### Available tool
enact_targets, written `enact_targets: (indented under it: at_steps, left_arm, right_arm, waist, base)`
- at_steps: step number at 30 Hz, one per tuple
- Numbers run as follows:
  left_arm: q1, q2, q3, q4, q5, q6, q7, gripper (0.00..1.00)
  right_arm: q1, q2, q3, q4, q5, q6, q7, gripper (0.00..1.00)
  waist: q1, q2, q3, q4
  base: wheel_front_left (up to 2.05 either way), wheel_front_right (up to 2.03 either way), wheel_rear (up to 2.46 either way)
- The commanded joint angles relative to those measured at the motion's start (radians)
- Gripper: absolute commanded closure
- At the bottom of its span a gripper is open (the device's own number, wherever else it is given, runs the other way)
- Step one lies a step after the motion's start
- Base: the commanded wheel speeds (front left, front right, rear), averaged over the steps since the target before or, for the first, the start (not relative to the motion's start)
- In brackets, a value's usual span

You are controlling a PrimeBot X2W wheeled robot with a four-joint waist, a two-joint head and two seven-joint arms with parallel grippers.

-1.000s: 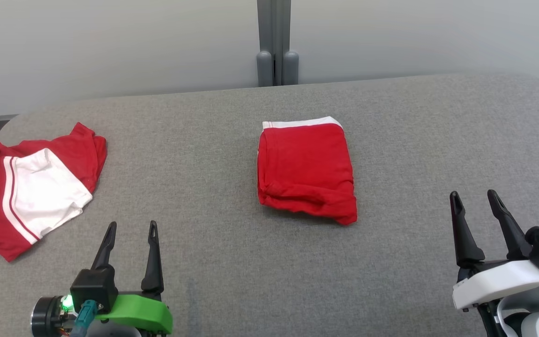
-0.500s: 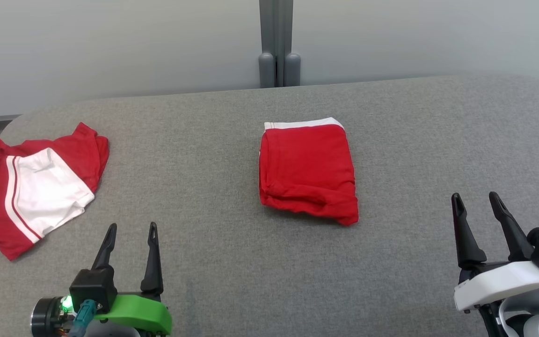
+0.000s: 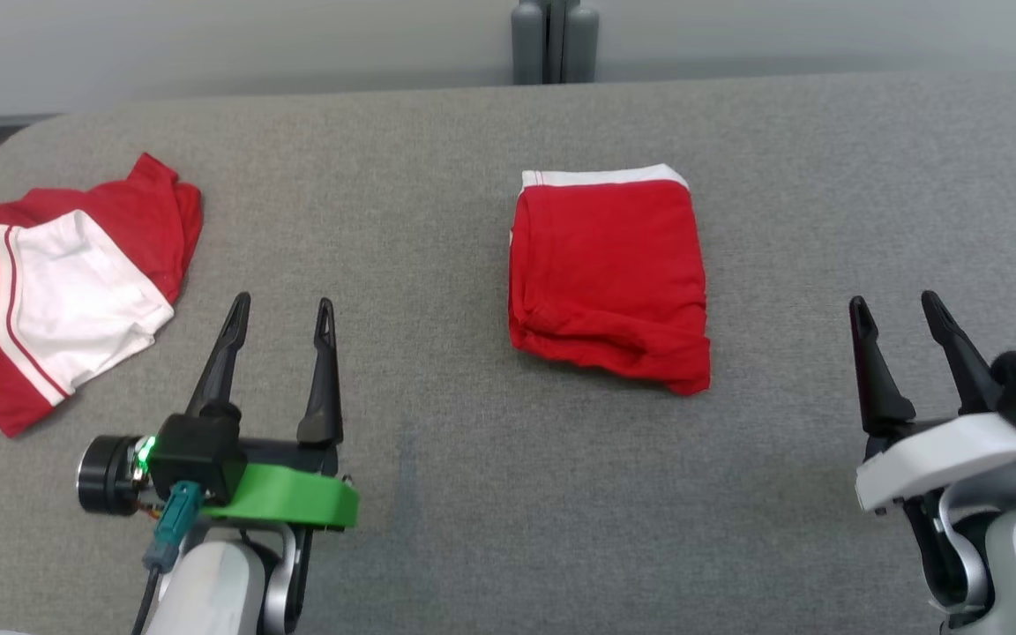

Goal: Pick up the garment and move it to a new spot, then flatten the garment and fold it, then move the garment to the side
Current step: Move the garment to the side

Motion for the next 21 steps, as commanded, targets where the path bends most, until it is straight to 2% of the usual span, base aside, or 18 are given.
enact_targets:
  at_steps: [1, 8, 15, 16, 17, 18, 19, 21]
  left_arm:
    - [-0.036, -0.009, -0.005, -0.001, 0.004, -0.006, -0.009, 0.0]
    - [-0.117, -0.035, -0.014, 0.03, -0.008, -0.012, -0.032, 0.0]
    - [-0.141, -0.047, -0.011, 0.057, -0.012, -0.011, -0.039, 0.0]
    - [-0.142, -0.047, -0.009, 0.059, -0.011, -0.01, -0.038, 0.0]
    - [-0.141, -0.048, -0.008, 0.061, -0.011, -0.009, -0.039, 0.0]
    - [-0.141, -0.048, -0.006, 0.061, -0.01, -0.01, -0.039, 0.0]
    - [-0.14, -0.049, -0.004, 0.06, -0.008, -0.01, -0.039, 0.0]
    - [-0.138, -0.05, -0.001, 0.056, -0.004, -0.011, -0.039, 0.0]
  right_arm:
    - [-0.042, -0.011, 0.011, 0.029, 0.004, 0.0, 0.003, 0.0]
    - [-0.219, -0.027, 0.103, 0.265, 0.03, 0.0, -0.007, 0.0]
    - [-0.326, -0.034, 0.179, 0.479, 0.077, 0.0, -0.016, 0.0]
    - [-0.334, -0.036, 0.195, 0.503, 0.089, 0.0, -0.012, 0.3]
    - [-0.337, -0.037, 0.207, 0.521, 0.098, 0.0, -0.002, 0.53]
    - [-0.34, -0.038, 0.22, 0.539, 0.109, 0.0, 0.005, 0.7]
    - [-0.342, -0.041, 0.229, 0.551, 0.117, 0.0, 0.007, 1.0]
    - [-0.346, -0.05, 0.246, 0.567, 0.132, 0.0, 0.009, 1.0]
  waist:
    - [0.0, 0.0, 0.118, 0.06]
    - [0.0, 0.0, 0.197, 0.106]
    - [0.0, 0.0, 0.208, 0.12]
    - [0.0, 0.0, 0.206, 0.119]
    - [0.0, 0.0, 0.205, 0.117]
    - [0.0, 0.0, 0.204, 0.115]
    - [0.0, 0.0, 0.201, 0.113]
    - [0.0, 0.0, 0.198, 0.108]
  base:
    - [0.0, 0.0, 0.0]
    - [0.0, 0.0, 0.0]
    - [0.0, 0.0, 0.0]
    - [0.0, 0.0, 0.0]
    - [0.0, 0.0, 0.0]
    - [0.0, 0.0, 0.0]
    - [0.0, 0.0, 0.0]
    - [0.0, 0.0, 0.0]
